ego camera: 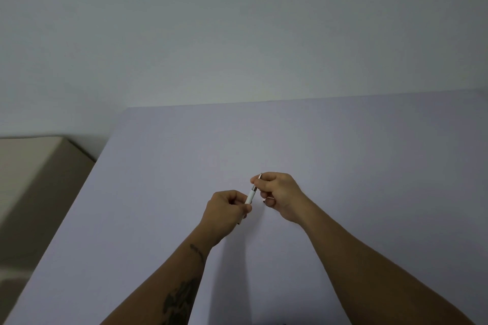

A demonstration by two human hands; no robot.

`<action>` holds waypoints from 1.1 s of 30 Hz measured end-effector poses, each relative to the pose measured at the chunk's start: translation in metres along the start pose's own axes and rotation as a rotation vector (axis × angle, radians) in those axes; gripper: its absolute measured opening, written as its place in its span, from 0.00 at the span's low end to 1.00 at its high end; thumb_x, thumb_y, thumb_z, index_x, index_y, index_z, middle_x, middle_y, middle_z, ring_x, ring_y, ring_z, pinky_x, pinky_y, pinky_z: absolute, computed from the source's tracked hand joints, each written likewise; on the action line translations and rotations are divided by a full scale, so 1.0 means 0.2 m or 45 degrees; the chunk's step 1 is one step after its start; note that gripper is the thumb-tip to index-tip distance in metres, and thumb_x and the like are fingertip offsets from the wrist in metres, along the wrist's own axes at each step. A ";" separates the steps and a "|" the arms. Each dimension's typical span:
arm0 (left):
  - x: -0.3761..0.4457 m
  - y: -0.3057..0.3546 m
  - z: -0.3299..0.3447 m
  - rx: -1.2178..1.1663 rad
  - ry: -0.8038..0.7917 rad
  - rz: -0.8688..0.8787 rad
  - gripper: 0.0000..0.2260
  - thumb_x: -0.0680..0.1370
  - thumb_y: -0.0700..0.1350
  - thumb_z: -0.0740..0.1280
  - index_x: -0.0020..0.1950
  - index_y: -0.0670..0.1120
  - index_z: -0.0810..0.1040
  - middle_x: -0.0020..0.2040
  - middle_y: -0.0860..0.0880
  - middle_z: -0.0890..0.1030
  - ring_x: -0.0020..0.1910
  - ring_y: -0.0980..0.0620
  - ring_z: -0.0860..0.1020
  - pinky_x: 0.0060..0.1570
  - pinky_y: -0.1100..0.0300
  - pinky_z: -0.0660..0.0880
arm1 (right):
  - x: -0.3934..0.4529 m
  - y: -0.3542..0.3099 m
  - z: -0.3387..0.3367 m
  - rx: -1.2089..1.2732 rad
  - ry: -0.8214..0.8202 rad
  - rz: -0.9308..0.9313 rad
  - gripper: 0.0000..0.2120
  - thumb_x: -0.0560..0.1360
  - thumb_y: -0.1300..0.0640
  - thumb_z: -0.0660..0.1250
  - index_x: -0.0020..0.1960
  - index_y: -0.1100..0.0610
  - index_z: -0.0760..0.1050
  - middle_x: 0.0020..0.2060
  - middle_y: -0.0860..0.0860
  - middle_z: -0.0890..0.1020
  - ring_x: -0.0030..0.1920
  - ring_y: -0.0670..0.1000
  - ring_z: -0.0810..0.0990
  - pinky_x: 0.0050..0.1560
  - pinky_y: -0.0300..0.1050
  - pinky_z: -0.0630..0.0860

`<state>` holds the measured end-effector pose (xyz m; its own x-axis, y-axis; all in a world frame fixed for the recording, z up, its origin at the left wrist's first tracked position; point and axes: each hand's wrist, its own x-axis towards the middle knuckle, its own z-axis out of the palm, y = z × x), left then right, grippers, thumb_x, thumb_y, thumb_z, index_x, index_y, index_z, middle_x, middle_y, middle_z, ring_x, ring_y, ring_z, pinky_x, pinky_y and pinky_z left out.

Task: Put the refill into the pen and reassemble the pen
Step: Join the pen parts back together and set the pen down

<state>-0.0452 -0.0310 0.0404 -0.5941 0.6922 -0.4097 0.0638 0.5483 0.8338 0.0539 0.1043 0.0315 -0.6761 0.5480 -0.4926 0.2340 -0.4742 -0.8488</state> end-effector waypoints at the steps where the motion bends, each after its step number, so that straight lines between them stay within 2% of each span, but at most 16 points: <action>1: 0.00 0.01 0.00 0.004 -0.002 0.005 0.02 0.73 0.38 0.71 0.41 0.44 0.83 0.33 0.46 0.82 0.33 0.49 0.78 0.41 0.52 0.78 | 0.01 0.00 0.01 -0.033 0.044 -0.005 0.06 0.75 0.63 0.70 0.39 0.60 0.81 0.33 0.53 0.78 0.28 0.46 0.70 0.27 0.39 0.65; 3: 0.01 0.01 0.00 0.014 -0.009 0.013 0.02 0.74 0.38 0.71 0.42 0.44 0.83 0.33 0.46 0.82 0.34 0.49 0.78 0.42 0.50 0.80 | 0.02 0.00 0.03 -0.127 0.142 -0.035 0.13 0.74 0.58 0.73 0.33 0.56 0.74 0.30 0.52 0.74 0.27 0.48 0.68 0.28 0.41 0.66; 5: 0.01 0.02 0.00 0.013 -0.030 0.010 0.03 0.74 0.38 0.70 0.42 0.43 0.83 0.33 0.46 0.82 0.35 0.48 0.79 0.44 0.48 0.81 | 0.02 0.01 0.05 -0.237 0.186 -0.066 0.15 0.73 0.54 0.73 0.33 0.55 0.70 0.28 0.50 0.72 0.28 0.49 0.68 0.29 0.42 0.67; 8: 0.02 0.02 0.00 -0.002 -0.040 -0.008 0.03 0.74 0.38 0.70 0.42 0.43 0.83 0.34 0.46 0.81 0.37 0.47 0.80 0.46 0.46 0.81 | 0.02 0.01 0.04 -0.179 0.091 -0.008 0.07 0.75 0.54 0.71 0.42 0.57 0.77 0.32 0.50 0.74 0.30 0.48 0.69 0.27 0.40 0.67; 11: 0.02 0.03 -0.01 -0.024 -0.031 -0.022 0.04 0.74 0.38 0.71 0.41 0.44 0.83 0.33 0.46 0.81 0.37 0.47 0.80 0.45 0.48 0.80 | 0.02 0.00 0.00 0.031 0.001 0.058 0.07 0.77 0.59 0.68 0.50 0.59 0.84 0.32 0.49 0.75 0.32 0.47 0.71 0.28 0.39 0.67; 14: 0.02 0.04 0.00 -0.017 -0.042 -0.027 0.05 0.73 0.37 0.71 0.40 0.46 0.83 0.33 0.46 0.81 0.36 0.48 0.79 0.43 0.51 0.79 | 0.02 0.00 -0.02 0.034 0.032 0.042 0.08 0.78 0.63 0.67 0.45 0.59 0.85 0.31 0.49 0.76 0.32 0.47 0.72 0.29 0.40 0.68; 16: 0.03 0.05 0.01 -0.011 -0.042 -0.027 0.05 0.73 0.38 0.71 0.40 0.45 0.83 0.33 0.47 0.81 0.36 0.48 0.79 0.42 0.52 0.79 | 0.02 0.00 -0.01 -0.022 0.115 0.018 0.07 0.76 0.61 0.69 0.39 0.60 0.81 0.31 0.51 0.76 0.31 0.47 0.72 0.29 0.40 0.69; 19: 0.03 0.06 0.02 0.017 -0.050 -0.036 0.04 0.73 0.37 0.70 0.40 0.44 0.83 0.33 0.45 0.82 0.35 0.48 0.78 0.42 0.53 0.79 | 0.02 0.01 0.03 -0.109 0.217 -0.028 0.11 0.74 0.59 0.71 0.34 0.57 0.74 0.32 0.52 0.76 0.30 0.48 0.73 0.30 0.42 0.71; 22: 0.02 0.06 0.01 0.025 -0.062 -0.059 0.03 0.73 0.36 0.70 0.42 0.42 0.83 0.35 0.44 0.82 0.35 0.49 0.78 0.42 0.54 0.78 | 0.01 0.01 0.04 -0.251 0.221 -0.024 0.08 0.73 0.56 0.70 0.37 0.56 0.76 0.34 0.52 0.77 0.32 0.49 0.74 0.34 0.44 0.72; 24: 0.02 0.06 0.00 0.023 -0.057 -0.071 0.03 0.73 0.36 0.70 0.41 0.42 0.83 0.35 0.44 0.81 0.35 0.48 0.78 0.41 0.54 0.78 | 0.00 -0.01 0.03 -0.160 0.151 0.026 0.04 0.74 0.58 0.70 0.42 0.57 0.81 0.36 0.51 0.79 0.35 0.50 0.74 0.35 0.43 0.71; 27: 0.01 0.06 0.00 0.020 -0.047 -0.072 0.03 0.73 0.36 0.71 0.40 0.43 0.83 0.35 0.44 0.81 0.35 0.48 0.78 0.40 0.54 0.77 | 0.00 -0.02 0.00 0.008 0.055 0.066 0.07 0.76 0.62 0.68 0.47 0.58 0.85 0.37 0.51 0.81 0.37 0.50 0.75 0.36 0.43 0.73; 31: 0.02 0.07 0.01 0.037 -0.013 -0.060 0.03 0.72 0.37 0.72 0.40 0.43 0.82 0.34 0.45 0.81 0.33 0.49 0.77 0.37 0.57 0.77 | 0.00 -0.02 0.01 -0.023 0.111 0.029 0.04 0.75 0.61 0.71 0.41 0.59 0.83 0.34 0.50 0.82 0.36 0.49 0.74 0.35 0.43 0.73; 33: 0.02 0.07 0.02 0.054 0.008 -0.058 0.02 0.72 0.37 0.72 0.40 0.44 0.82 0.33 0.46 0.81 0.32 0.50 0.77 0.36 0.58 0.76 | 0.01 -0.01 0.02 -0.070 0.162 0.001 0.09 0.74 0.58 0.73 0.36 0.58 0.78 0.36 0.53 0.80 0.36 0.50 0.74 0.36 0.46 0.72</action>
<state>-0.0437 -0.0191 0.0498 -0.6021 0.6634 -0.4442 0.0704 0.5984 0.7981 0.0494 0.1039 0.0332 -0.5823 0.6323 -0.5110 0.2750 -0.4383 -0.8557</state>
